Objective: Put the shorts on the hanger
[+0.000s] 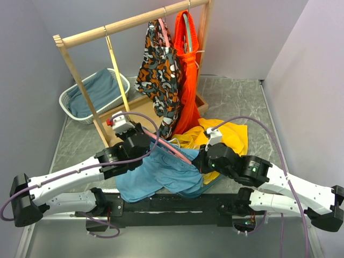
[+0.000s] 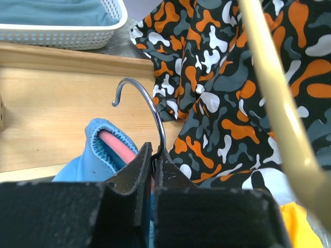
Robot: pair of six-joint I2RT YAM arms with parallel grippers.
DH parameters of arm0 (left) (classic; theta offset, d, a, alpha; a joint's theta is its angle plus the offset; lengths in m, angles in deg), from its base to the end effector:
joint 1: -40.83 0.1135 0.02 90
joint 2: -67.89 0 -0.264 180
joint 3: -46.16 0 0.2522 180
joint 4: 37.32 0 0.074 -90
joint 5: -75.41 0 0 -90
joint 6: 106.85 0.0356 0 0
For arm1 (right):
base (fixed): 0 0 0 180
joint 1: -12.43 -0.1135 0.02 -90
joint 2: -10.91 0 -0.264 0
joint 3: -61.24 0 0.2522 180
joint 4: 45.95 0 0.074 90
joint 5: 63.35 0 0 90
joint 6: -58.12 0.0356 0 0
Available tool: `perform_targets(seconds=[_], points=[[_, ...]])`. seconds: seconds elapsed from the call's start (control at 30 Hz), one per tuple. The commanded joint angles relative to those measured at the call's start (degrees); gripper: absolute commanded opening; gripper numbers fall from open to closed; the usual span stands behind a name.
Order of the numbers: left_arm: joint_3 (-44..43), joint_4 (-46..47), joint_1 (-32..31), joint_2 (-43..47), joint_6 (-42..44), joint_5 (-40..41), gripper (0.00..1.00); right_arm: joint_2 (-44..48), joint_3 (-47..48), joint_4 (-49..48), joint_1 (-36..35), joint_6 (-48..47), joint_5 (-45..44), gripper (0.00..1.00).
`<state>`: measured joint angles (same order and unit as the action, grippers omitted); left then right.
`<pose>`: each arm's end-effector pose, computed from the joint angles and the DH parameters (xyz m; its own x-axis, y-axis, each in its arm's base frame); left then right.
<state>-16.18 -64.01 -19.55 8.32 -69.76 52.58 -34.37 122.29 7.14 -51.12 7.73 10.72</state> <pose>0.1365 -0.1737 0.3177 -0.0578 -0.5246 -0.8494 -0.2076 0.8385 -0.5038 0.0814 0.1416 0.3040 -0.6950 -0.0205 -0.7188 -0.4162 0.8266 0.3788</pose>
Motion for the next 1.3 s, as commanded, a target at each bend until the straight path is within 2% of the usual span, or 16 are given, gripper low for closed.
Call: perform_targets(seconds=[0.0,0.43,0.67,0.77,0.93,1.07,1.1,1.27], points=[[1.03,-6.93,3.34,1.12,0.79,3.84,0.01,-0.42,-0.44,6.02,-1.31,0.02,-2.71,0.00],[-1.52,-9.74,5.97,-3.61,-2.38,1.21,0.01,-3.24,1.84,6.11,-5.26,1.43,-5.17,0.00],[-8.45,-19.40,6.50,-8.45,-9.40,1.99,0.01,-4.91,3.42,5.23,-8.34,1.60,-5.79,0.00],[-12.05,-29.57,5.36,-11.08,-16.50,6.10,0.01,-4.38,4.39,4.70,-8.43,1.78,-5.61,0.00],[-19.79,-54.86,4.14,-19.42,-38.82,11.13,0.01,-3.50,7.02,6.18,-8.52,2.65,-4.47,0.00],[-25.67,-63.51,3.69,-25.32,-46.39,11.49,0.01,-3.15,9.22,7.95,-8.52,3.71,-3.77,0.00],[-26.30,-65.19,3.52,-26.29,-50.59,11.57,0.01,-2.80,9.23,8.04,-8.43,4.06,-3.50,0.00],[-25.26,-64.33,1.85,-27.88,-52.04,11.57,0.01,-0.87,9.75,10.85,-8.52,6.70,-4.90,0.00]])
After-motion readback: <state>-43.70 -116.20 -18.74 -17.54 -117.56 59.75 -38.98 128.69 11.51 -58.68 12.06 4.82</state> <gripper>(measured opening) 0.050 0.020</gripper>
